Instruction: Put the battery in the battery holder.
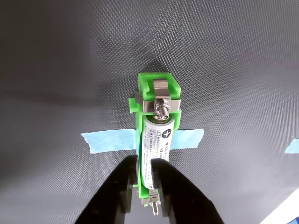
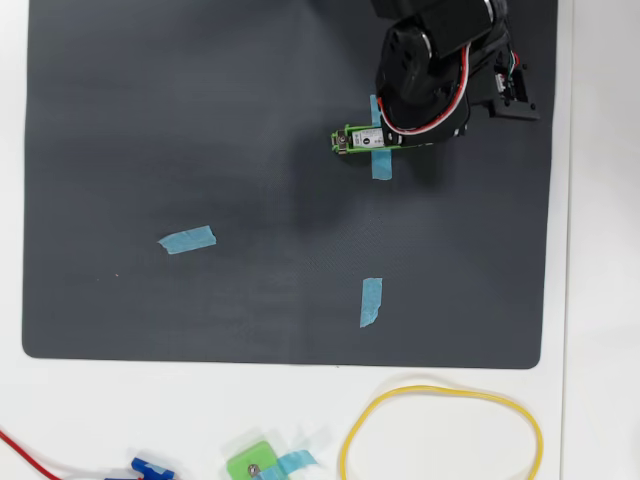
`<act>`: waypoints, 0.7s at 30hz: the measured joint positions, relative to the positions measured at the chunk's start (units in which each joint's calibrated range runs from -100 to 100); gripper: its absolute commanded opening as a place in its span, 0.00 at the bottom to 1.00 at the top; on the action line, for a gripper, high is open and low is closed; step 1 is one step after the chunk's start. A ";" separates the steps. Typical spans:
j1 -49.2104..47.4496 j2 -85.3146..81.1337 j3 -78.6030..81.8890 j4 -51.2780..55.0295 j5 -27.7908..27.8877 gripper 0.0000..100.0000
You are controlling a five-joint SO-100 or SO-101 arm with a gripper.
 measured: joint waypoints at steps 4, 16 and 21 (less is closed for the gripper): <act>0.00 0.85 0.00 0.00 3.42 0.00; 0.00 9.25 -2.27 0.09 4.92 0.00; 2.25 1.10 0.82 0.09 6.48 0.00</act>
